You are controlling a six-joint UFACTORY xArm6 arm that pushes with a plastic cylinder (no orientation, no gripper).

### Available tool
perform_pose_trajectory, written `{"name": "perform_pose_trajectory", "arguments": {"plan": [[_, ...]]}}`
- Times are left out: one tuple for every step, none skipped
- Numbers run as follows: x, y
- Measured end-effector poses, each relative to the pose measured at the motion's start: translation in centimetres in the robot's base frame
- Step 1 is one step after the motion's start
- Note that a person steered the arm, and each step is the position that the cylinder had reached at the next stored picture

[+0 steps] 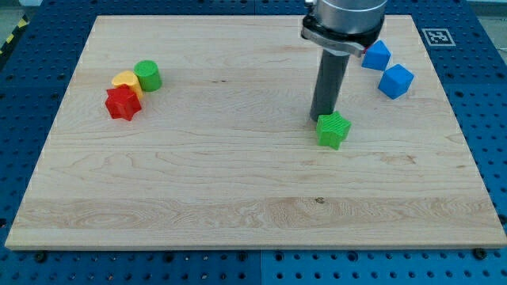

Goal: Push the green star parallel to the bottom of the blue cube

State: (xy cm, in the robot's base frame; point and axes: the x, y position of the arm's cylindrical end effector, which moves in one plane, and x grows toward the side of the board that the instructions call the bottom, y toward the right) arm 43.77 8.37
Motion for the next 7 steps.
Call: {"name": "perform_pose_trajectory", "arguments": {"plan": [[1.7,-4.8],[3.7,-5.2],[3.7,-4.1],[3.7,-0.1],[3.7,4.6],[3.7,8.1],[3.7,8.9]]}}
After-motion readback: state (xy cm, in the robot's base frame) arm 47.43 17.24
